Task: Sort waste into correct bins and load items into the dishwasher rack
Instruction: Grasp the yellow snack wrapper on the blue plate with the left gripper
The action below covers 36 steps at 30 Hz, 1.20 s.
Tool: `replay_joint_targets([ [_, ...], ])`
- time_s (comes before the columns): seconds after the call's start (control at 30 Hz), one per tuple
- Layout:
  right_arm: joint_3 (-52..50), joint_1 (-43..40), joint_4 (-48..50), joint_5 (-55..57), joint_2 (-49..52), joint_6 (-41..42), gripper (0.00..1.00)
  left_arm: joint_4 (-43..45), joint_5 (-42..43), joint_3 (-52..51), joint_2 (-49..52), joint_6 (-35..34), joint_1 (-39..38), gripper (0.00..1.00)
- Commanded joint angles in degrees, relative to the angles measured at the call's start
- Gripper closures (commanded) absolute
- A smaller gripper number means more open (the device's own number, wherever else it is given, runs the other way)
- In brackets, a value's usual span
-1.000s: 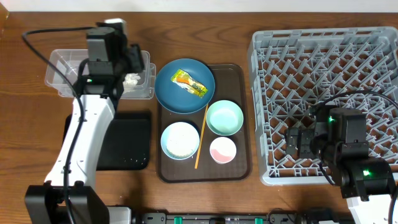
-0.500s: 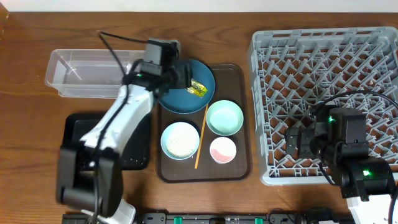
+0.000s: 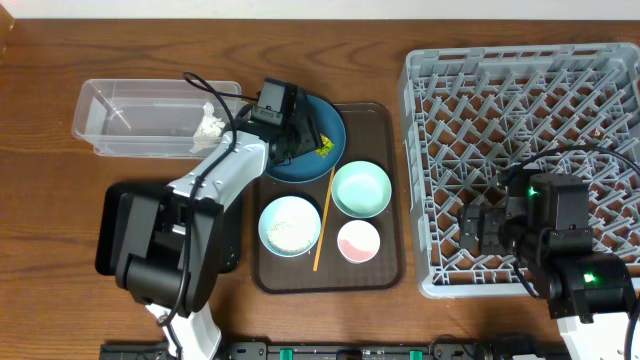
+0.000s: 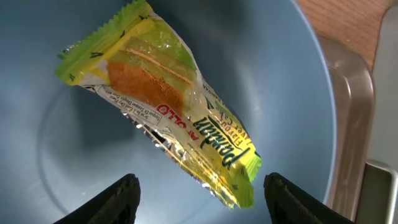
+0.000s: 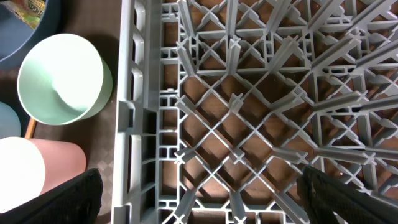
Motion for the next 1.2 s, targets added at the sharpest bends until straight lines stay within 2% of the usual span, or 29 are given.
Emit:
replay_joint_targets([
  [0.0, 1.0, -0.2, -0.1, 0.3, -0.3, 0.4, 0.01, 0.9, -0.5, -0.3, 2.0, -1.4, -0.6, 0.33],
  [0.5, 1.0, -0.2, -0.2, 0.3, -0.3, 0.5, 0.01, 3.6, -0.9, -0.3, 5.9, -3.3, -2.8, 0.38],
  [0.73, 1.0, -0.2, -0.8, 0.3, -0.3, 0.4, 0.01, 3.7, -0.9, -0.3, 5.9, -3.3, -2.7, 0.67],
  [0.83, 1.0, -0.2, -0.8, 0.3, -0.3, 0.5, 0.01, 3.1, -0.9, -0.3, 5.5, -3.3, -2.7, 0.85],
  [0.9, 1.0, -0.2, -0.8, 0.3, -0.3, 0.4, 0.01, 2.7, -0.9, -0.3, 4.8, -2.2, -2.7, 0.91],
  [1.07, 1.0, -0.2, -0.7, 0.3, -0.3, 0.4, 0.01, 1.8, -1.5, -0.3, 0.4, 4.2, -2.6, 0.94],
  [1.17, 1.0, -0.2, -0.7, 0.3, -0.3, 0.4, 0.01, -1.0, -5.4, -0.3, -4.0, 6.9, -2.6, 0.94],
])
